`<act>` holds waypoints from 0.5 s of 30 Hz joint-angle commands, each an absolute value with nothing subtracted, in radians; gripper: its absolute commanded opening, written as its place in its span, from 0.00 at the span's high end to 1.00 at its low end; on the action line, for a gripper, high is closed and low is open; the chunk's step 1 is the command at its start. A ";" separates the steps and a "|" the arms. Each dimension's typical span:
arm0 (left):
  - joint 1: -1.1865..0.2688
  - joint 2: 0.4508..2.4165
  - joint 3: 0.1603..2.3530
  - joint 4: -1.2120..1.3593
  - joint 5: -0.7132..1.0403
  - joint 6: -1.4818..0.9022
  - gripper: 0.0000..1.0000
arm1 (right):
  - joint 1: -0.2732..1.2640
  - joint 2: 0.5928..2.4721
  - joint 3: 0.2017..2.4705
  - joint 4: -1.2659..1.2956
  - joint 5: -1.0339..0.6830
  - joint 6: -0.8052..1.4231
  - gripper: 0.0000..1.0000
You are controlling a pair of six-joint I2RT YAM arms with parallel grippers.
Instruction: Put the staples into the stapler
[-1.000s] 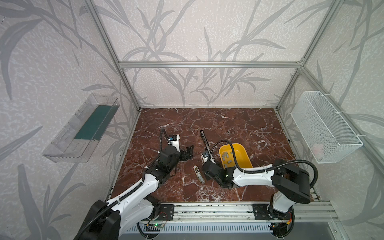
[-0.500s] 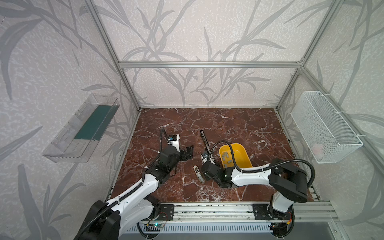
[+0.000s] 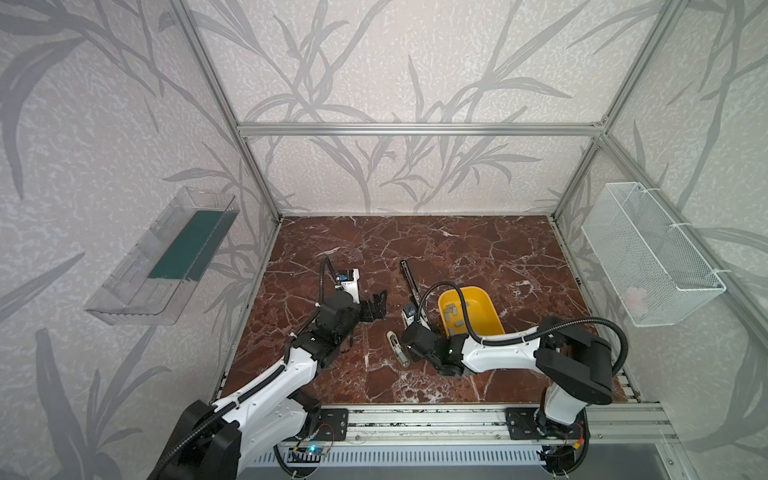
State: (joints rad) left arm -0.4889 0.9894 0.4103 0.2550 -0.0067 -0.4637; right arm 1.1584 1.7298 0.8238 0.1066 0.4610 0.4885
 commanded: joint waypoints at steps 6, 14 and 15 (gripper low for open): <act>-0.489 0.977 0.410 0.258 -0.018 -0.460 0.02 | 1.157 1.734 0.822 0.105 0.431 0.531 1.00; -0.491 0.977 0.410 0.258 -0.022 -0.457 0.02 | 1.157 1.745 0.828 0.097 0.397 0.536 0.89; -0.490 0.977 0.410 0.259 -0.021 -0.456 0.02 | 1.157 1.745 0.830 0.095 0.399 0.534 0.87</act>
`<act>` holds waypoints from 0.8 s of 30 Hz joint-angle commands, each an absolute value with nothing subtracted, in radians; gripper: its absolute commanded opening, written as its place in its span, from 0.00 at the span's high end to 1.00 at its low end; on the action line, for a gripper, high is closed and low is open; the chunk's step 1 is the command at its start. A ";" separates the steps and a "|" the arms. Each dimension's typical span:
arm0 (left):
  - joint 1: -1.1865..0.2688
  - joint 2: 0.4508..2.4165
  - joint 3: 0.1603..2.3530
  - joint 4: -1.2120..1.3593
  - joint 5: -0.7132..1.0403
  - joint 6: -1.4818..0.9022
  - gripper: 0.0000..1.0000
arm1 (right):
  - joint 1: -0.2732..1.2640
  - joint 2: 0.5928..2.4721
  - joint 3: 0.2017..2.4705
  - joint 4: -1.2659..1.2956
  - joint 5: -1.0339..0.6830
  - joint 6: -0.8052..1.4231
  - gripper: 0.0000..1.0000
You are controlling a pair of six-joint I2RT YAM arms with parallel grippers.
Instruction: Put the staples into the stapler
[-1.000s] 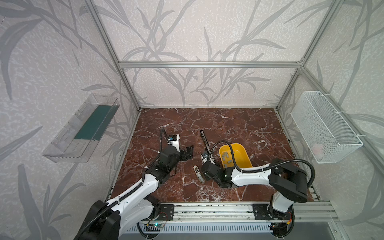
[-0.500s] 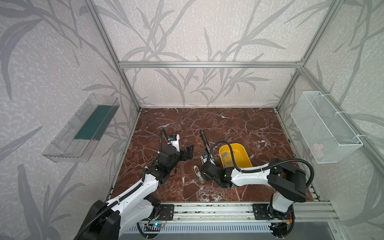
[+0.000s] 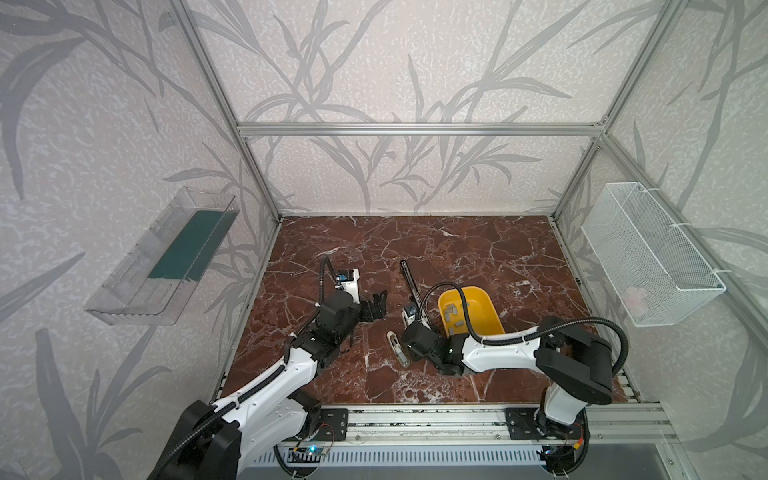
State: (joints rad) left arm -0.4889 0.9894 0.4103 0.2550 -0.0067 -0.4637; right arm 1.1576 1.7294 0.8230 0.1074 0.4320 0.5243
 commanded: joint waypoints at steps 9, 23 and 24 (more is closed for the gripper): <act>-0.490 0.982 0.413 0.257 -0.016 -0.458 0.02 | 1.157 1.712 0.815 0.110 0.415 0.515 0.71; -0.490 0.962 0.409 0.246 -0.031 -0.453 0.02 | 1.155 1.422 0.722 0.122 0.609 0.382 0.72; -0.490 0.957 0.408 0.245 -0.031 -0.454 0.02 | 1.155 1.386 0.703 0.125 0.647 0.367 0.72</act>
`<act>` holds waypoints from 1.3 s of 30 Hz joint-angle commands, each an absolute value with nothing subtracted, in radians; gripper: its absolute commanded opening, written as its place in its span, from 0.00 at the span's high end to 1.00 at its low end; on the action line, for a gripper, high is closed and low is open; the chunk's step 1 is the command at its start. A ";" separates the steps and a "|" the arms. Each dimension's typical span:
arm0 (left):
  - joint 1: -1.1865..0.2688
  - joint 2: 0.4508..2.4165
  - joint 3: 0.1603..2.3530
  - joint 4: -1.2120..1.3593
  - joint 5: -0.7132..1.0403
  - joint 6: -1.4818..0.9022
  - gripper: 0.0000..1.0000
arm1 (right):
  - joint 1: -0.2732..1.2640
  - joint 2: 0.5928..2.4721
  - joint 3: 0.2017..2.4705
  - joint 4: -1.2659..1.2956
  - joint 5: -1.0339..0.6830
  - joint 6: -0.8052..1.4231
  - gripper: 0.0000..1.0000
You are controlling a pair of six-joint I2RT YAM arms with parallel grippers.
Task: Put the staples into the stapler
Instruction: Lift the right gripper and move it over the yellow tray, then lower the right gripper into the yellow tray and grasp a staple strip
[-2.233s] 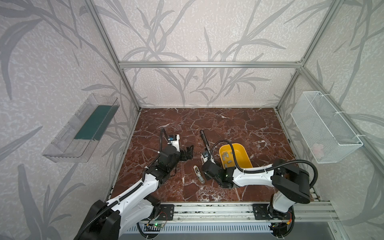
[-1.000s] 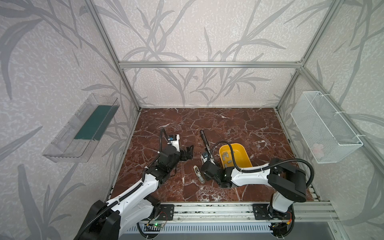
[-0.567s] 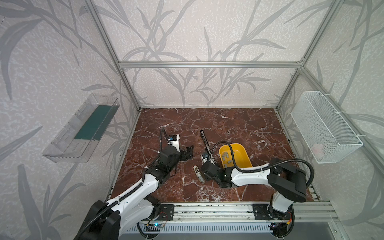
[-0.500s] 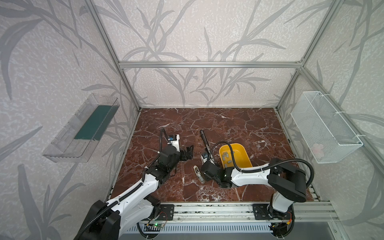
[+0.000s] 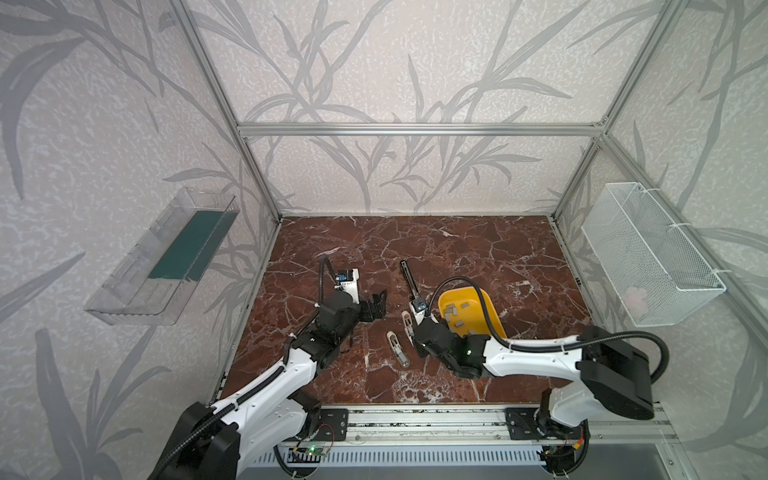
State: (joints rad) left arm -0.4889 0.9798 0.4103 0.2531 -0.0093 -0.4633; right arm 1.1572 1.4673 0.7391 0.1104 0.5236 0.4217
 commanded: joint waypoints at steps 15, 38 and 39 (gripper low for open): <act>-0.491 0.953 0.399 0.256 -0.045 -0.458 0.02 | 0.760 1.211 0.632 -0.047 0.475 0.518 0.78; -0.491 0.971 0.402 0.263 -0.035 -0.464 0.02 | 0.621 1.659 0.891 -0.193 0.153 0.517 0.83; -0.490 0.970 0.402 0.262 -0.035 -0.463 0.02 | 0.622 1.662 0.893 -0.193 0.145 0.515 0.83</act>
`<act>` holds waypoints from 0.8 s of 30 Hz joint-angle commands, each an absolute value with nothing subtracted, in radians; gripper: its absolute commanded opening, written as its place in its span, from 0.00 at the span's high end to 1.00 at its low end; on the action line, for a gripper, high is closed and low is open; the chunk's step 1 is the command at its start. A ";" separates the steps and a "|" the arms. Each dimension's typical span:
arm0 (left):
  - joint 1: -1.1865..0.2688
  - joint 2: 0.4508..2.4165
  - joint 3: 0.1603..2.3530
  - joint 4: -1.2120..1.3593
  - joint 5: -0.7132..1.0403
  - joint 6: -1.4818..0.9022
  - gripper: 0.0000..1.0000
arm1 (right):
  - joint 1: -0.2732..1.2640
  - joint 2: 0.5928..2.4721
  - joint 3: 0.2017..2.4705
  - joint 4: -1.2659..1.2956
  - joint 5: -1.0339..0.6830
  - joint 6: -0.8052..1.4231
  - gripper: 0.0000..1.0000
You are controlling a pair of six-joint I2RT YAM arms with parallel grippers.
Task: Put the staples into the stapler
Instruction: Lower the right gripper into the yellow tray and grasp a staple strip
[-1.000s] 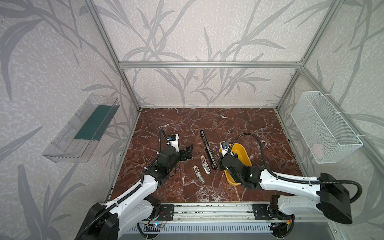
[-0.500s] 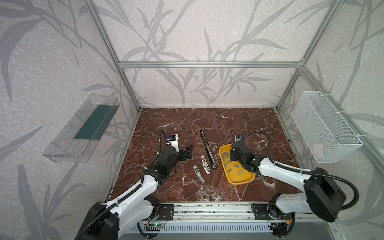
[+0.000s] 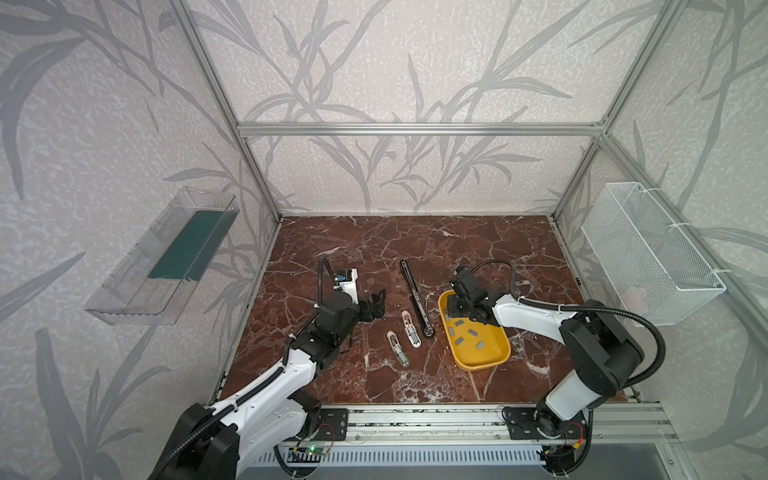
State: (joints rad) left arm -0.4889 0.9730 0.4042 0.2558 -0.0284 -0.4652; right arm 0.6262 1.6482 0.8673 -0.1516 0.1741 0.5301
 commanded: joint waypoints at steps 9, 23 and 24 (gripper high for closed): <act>-0.490 0.963 0.401 0.258 -0.038 -0.460 0.02 | 0.622 1.698 0.924 -0.247 0.147 0.511 0.81; -0.491 0.968 0.402 0.259 -0.036 -0.462 0.02 | 0.621 1.748 0.964 -0.336 0.198 0.515 0.81; -0.490 0.966 0.402 0.258 -0.037 -0.462 0.02 | 0.622 1.754 0.967 -0.339 0.195 0.515 0.81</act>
